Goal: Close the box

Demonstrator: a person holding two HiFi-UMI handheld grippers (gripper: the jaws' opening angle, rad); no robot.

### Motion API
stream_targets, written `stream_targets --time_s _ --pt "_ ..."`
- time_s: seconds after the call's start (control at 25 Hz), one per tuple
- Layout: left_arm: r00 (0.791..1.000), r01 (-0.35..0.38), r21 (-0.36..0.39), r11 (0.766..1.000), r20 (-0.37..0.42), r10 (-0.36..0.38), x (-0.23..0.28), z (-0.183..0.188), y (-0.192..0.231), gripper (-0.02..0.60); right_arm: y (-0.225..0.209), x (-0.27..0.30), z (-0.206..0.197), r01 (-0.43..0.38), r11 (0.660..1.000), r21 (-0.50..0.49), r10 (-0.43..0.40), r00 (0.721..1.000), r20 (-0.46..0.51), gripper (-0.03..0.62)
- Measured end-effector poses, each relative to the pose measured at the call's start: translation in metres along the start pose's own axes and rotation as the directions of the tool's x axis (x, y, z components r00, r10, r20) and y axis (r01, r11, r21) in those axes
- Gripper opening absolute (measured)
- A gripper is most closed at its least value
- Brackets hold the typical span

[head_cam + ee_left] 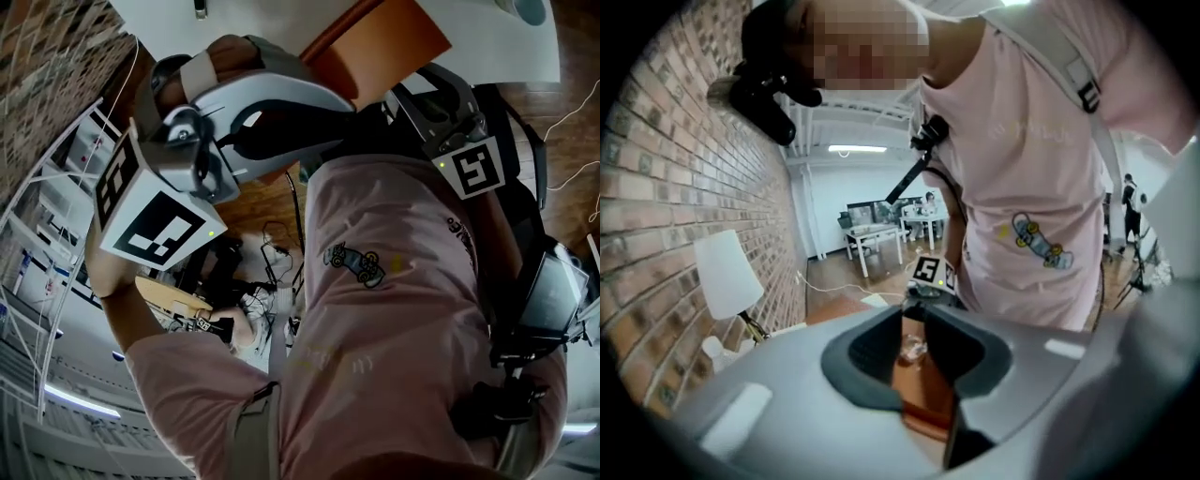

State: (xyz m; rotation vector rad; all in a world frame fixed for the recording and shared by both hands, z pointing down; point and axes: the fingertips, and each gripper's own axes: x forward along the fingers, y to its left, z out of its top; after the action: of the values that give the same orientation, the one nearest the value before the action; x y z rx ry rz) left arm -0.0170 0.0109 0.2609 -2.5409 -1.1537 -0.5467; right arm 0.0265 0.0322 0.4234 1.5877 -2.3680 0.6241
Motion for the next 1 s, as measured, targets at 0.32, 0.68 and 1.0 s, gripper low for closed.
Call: stream_targets --time_s 0.32,0.68,1.0 --pt "0.998 0.057 -0.033 0.998 0.042 -0.055 0.009 -0.005 0.004 0.078 -0.011 -0.012 -0.006 0.037 0.998 0.043 -0.037 0.999 -0.003 0.140" --pt "0.988 0.083 -0.031 0.996 -0.127 -0.087 0.053 -0.087 -0.024 0.080 -0.030 -0.023 -0.010 0.061 0.998 0.035 -0.061 0.998 -0.017 0.140" --pt "0.994 -0.020 -0.105 0.994 -0.107 0.009 0.075 -0.108 -0.028 0.084 -0.031 -0.020 -0.006 0.031 0.999 0.008 -0.031 1.000 0.002 0.140"
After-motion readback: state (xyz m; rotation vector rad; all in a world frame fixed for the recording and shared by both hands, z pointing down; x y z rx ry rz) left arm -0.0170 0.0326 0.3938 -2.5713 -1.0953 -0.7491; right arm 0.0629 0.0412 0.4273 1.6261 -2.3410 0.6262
